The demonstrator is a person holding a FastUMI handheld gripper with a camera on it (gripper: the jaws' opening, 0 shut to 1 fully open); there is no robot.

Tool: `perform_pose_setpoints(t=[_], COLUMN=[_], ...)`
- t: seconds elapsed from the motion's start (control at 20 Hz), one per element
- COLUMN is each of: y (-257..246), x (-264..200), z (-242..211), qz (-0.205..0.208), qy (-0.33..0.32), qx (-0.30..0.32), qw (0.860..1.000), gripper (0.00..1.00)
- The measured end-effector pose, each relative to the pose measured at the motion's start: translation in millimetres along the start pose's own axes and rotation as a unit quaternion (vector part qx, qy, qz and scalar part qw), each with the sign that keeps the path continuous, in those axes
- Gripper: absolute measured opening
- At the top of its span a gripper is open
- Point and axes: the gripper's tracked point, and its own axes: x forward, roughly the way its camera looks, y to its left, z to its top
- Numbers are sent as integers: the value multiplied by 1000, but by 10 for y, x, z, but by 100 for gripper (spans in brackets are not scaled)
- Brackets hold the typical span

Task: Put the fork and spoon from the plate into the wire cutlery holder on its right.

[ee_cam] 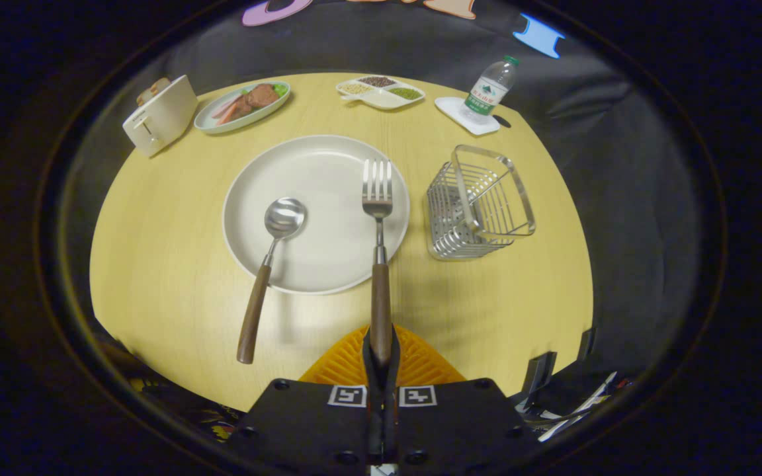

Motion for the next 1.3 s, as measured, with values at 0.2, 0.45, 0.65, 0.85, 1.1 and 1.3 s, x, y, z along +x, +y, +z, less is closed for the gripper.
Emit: perform_pose_setpoints(t=[0.2,0.45,0.65,0.85,1.1,1.3], y=[-176,-508,-835,-968,-1085,-1141], x=[-246,-400,-373,-323,-261,-247], z=[120,122,111,193,188,279], qz=[-1,-27,-56,-54,-62,-66], qy=[-21,10,68,98,131,123], qx=[6,-4,-17,-24,-34,-22], qw=[1000,1000,996,993,989,990], gripper=[4,4,4,5,9,15])
